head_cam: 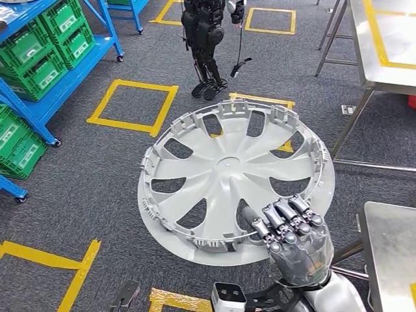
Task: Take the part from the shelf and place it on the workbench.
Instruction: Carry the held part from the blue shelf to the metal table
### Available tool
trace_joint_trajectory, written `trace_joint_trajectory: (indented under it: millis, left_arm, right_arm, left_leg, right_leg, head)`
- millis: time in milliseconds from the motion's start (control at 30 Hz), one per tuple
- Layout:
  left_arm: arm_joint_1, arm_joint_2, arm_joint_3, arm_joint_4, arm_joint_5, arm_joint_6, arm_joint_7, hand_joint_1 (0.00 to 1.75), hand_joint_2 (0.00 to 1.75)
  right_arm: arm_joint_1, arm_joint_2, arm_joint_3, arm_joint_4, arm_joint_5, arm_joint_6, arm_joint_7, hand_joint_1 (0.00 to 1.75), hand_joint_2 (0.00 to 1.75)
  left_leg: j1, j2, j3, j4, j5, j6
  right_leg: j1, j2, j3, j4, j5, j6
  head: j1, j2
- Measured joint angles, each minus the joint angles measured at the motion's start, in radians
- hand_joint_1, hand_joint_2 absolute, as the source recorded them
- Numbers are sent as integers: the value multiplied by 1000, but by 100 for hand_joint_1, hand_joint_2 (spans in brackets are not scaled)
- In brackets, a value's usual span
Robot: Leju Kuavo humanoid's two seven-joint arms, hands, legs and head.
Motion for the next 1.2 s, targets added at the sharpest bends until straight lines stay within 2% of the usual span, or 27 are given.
trace_joint_trajectory:
  millis: [233,767,833,900,933,967,1000,1067,1100,1133,1167,1200]
  left_arm:
    - [-5,-6,0,0,2,-3,-24,0,175]
    - [-7,-8,0,0,4,1,-67,0,175]
    - [-7,-7,0,0,3,0,-68,0,175]
    - [-9,-9,-1,0,1,0,-70,0,175]
    - [-10,-10,-2,0,0,0,-71,0,175]
    - [-11,-11,-2,0,0,0,-71,0,175]
    - [-12,-12,-3,0,0,0,-71,0,175]
    - [-14,-14,-4,0,0,-1,-71,0,175]
    - [-14,-15,-5,0,0,-1,-71,0,175]
    - [-13,-16,-6,0,0,-1,-71,0,175]
    - [-13,-16,-7,0,-1,-1,-71,0,175]
    - [-13,-16,-8,0,-1,-1,-71,0,175]
  right_arm:
    - [0,1,-7,0,0,0,-4,175,175]
    - [6,4,-21,0,0,0,-20,175,175]
    - [8,7,-23,0,0,0,-23,175,175]
    - [11,14,-28,-2,0,0,-27,175,175]
    - [12,16,-30,-4,0,0,-29,175,175]
    - [12,18,-32,-5,0,0,-30,175,175]
    - [12,18,-33,-6,0,0,-31,175,175]
    - [13,18,-35,-6,0,0,-32,175,175]
    - [15,18,-36,-6,0,0,-32,175,175]
    - [17,18,-37,-6,0,0,-32,175,175]
    - [18,18,-38,-6,0,0,-32,175,175]
    - [18,18,-38,-6,0,0,-33,175,175]
  left_leg:
    - [1,0,0,-1,2,-13]
    - [-3,0,-1,1,1,-13]
    - [-5,0,-1,3,1,-5]
    - [-4,2,9,-20,13,7]
    - [0,4,17,-40,23,12]
    - [4,6,25,-56,32,15]
    - [9,9,29,-65,37,15]
    - [14,10,29,-67,38,13]
    - [17,11,29,-65,36,10]
    - [22,11,29,-61,33,4]
    - [29,11,28,-53,27,-5]
    - [37,11,27,-41,19,-17]
  right_leg:
    - [2,0,0,2,0,-4]
    - [-3,-1,0,1,1,-3]
    - [-7,-2,2,-6,7,3]
    - [-8,-2,5,-17,12,12]
    - [-7,-1,1,-10,4,15]
    - [-6,-1,-12,16,-14,19]
    - [-8,0,-36,64,-40,23]
    - [-17,0,-95,186,-90,37]
    - [-22,-1,-113,221,-95,45]
    - [-29,-1,-114,222,-82,54]
    - [-36,-3,-95,185,-54,63]
    - [-43,-5,-65,126,-25,75]
  head:
    - [1,0]
    - [0,0]
    - [0,0]
    - [0,0]
    - [1,0]
    - [2,0]
    - [3,0]
    - [3,0]
    - [3,0]
    - [3,0]
    - [3,0]
    - [3,0]
